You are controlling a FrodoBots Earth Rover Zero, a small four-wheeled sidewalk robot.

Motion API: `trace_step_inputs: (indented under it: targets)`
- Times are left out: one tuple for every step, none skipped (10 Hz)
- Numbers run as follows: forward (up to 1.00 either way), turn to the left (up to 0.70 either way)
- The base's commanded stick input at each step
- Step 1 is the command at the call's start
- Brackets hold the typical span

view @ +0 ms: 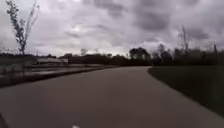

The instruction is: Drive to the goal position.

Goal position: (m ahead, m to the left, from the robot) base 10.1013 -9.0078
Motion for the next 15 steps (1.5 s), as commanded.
trace_step_inputs:
  targets:
    - [1.0,0.0]
    - [1.0,0.0]
    - [1.0,0.0]
    - [1.0,0.0]
    - [1.0,0.0]
    - [1.0,0.0]
    - [1.0,0.0]
    - [1.0,0.0]
    - [1.0,0.0]
    - [1.0,0.0]
    - [1.0,-0.02]
    - [1.0,-0.05]
    - [1.0,-0.18]
    - [1.0,-0.37]
    - [1.0,-0.38]
